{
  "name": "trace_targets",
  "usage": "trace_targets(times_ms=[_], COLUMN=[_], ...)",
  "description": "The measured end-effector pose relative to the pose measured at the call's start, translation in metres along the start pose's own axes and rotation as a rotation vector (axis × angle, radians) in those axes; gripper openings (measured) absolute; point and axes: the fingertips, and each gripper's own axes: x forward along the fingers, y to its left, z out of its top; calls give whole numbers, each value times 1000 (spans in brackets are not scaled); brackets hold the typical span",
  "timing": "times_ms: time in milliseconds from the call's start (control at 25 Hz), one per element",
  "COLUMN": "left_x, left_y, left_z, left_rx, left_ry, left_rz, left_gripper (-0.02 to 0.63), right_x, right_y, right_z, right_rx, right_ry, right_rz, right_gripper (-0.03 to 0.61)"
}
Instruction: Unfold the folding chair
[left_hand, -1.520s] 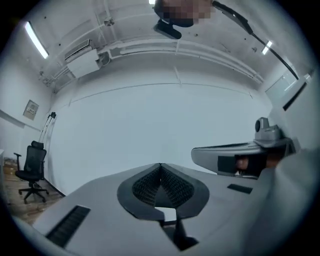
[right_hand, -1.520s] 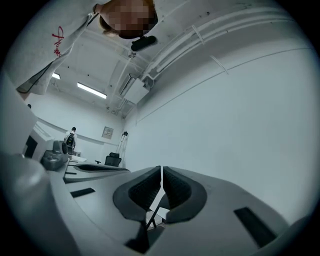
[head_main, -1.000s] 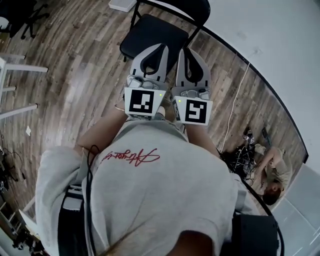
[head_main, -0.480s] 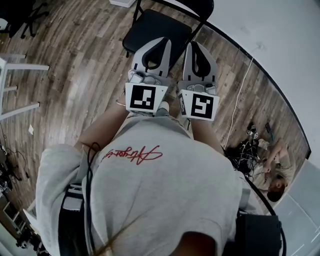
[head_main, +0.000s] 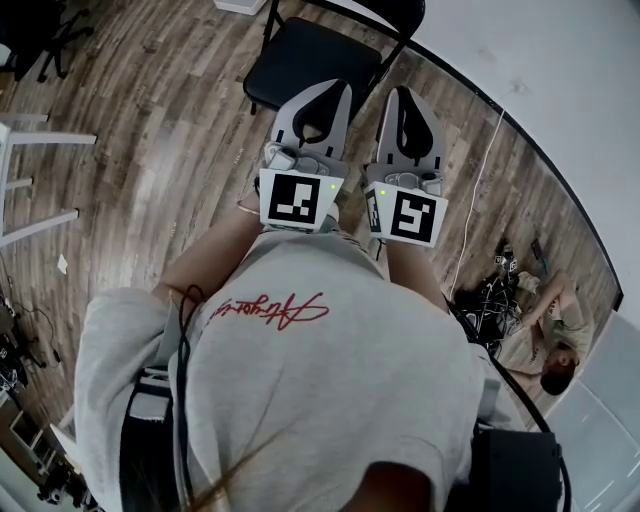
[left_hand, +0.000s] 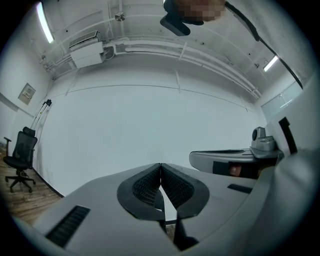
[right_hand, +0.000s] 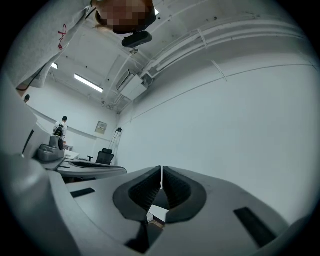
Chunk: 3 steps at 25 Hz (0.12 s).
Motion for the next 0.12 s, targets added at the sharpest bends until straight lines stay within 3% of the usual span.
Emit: trace_targets(times_ms=[120], left_x=[-2], left_y=[-1], left_z=[1], left_rx=[-4], left_ry=[-5], left_rz=[-4], left_gripper=[17], right_x=[-2], right_y=[1], right_z=[2], right_rx=[-6], right_ry=[-3], right_rz=[-7], right_gripper=[25])
